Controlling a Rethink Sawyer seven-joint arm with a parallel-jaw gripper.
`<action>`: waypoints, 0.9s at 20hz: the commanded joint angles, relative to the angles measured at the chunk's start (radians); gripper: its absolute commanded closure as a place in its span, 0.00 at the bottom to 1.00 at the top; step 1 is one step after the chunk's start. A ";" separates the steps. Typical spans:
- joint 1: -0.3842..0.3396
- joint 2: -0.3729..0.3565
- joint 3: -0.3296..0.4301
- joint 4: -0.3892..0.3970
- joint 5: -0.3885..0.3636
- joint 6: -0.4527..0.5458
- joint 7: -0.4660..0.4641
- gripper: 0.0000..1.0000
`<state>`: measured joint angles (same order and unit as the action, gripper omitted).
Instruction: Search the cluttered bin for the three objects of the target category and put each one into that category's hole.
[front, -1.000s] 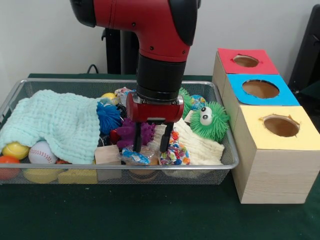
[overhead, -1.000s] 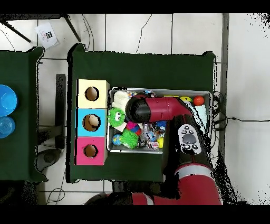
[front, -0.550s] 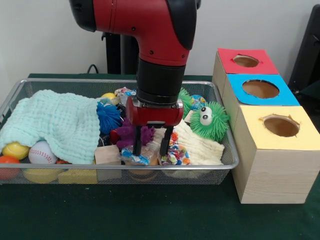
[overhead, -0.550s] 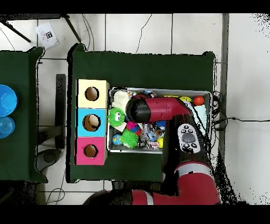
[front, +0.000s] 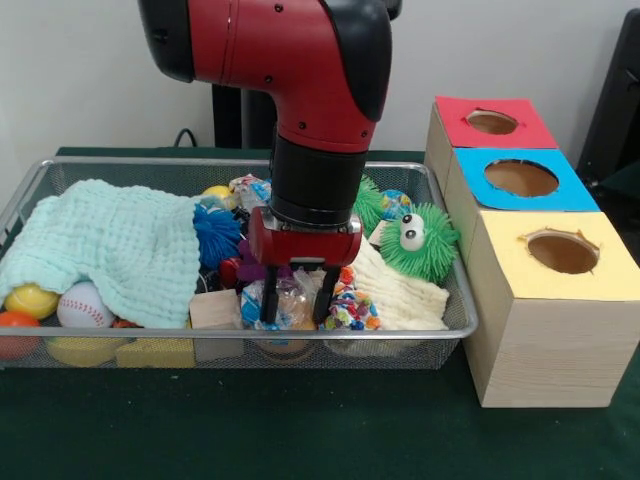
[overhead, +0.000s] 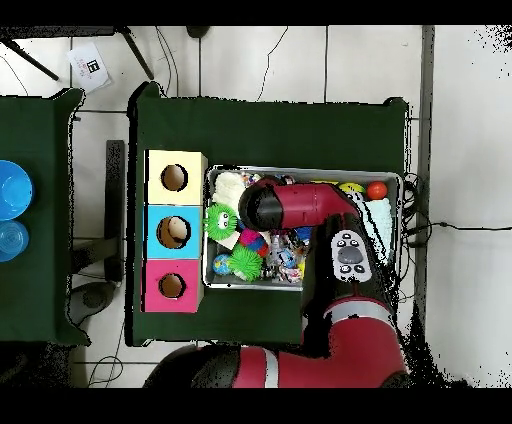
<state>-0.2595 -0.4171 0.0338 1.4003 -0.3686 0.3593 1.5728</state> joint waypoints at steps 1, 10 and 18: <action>0.031 0.113 -0.011 -0.070 -0.017 0.115 0.070 0.00; 0.081 0.137 -0.074 -0.099 -0.016 0.171 0.083 0.00; 0.119 0.146 -0.111 -0.144 0.001 0.309 0.064 0.00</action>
<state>-0.1507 -0.3558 -0.0718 1.2819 -0.3682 0.4746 1.5728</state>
